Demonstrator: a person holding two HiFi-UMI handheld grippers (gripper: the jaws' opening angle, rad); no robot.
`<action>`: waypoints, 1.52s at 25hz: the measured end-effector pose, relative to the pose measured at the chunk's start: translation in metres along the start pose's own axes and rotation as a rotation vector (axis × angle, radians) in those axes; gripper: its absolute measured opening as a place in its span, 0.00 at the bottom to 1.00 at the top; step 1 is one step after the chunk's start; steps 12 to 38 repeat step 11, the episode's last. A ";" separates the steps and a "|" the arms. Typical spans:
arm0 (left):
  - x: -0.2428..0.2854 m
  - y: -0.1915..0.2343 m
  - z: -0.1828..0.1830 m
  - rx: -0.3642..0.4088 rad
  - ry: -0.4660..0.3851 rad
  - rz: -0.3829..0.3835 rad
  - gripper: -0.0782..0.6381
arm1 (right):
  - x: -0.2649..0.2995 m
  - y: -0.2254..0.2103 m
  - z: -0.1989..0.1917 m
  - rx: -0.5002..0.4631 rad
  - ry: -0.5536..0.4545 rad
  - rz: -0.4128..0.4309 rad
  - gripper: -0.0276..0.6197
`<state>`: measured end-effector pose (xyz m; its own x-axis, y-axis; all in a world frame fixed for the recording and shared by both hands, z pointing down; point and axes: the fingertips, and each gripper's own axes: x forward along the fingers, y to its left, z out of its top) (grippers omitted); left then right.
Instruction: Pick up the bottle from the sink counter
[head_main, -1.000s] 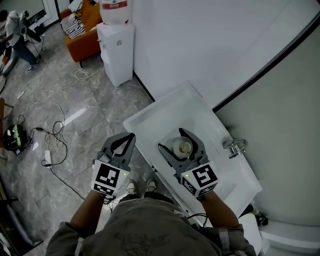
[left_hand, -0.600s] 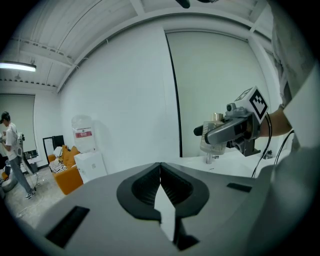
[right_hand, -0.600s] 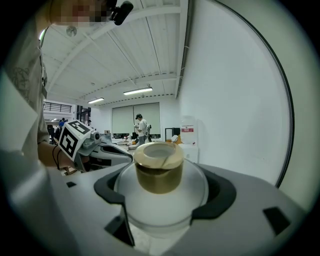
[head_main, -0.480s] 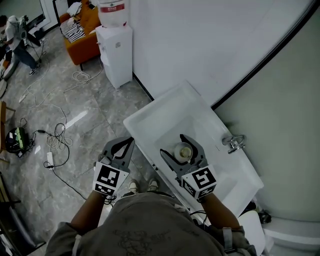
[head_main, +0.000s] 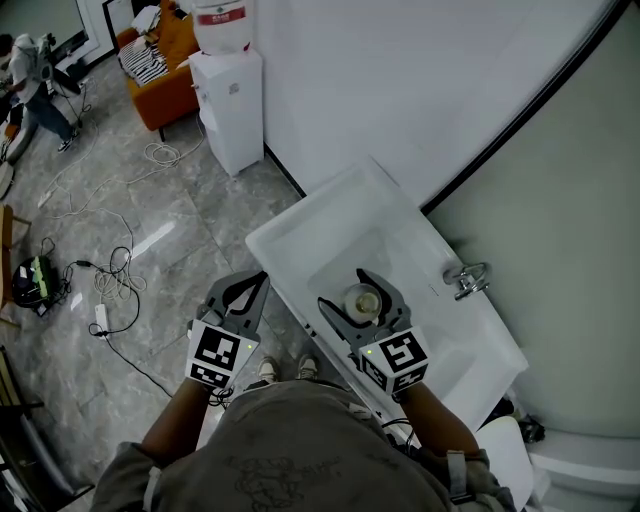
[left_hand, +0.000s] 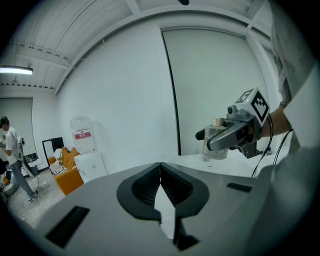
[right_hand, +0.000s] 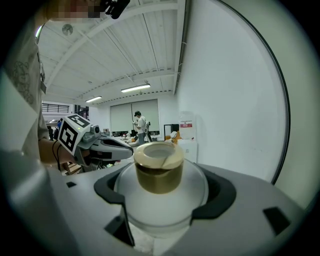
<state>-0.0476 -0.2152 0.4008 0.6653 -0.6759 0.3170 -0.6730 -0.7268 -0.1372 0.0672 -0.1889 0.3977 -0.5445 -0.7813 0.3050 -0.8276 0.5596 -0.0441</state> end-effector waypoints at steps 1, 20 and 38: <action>0.000 0.000 0.001 0.002 -0.002 0.002 0.13 | 0.000 0.000 0.000 0.000 0.000 0.000 0.55; -0.003 0.001 -0.002 0.013 0.001 0.007 0.13 | -0.001 0.001 0.001 -0.003 0.006 -0.002 0.55; -0.003 0.001 -0.002 0.013 0.001 0.007 0.13 | -0.001 0.001 0.001 -0.003 0.006 -0.002 0.55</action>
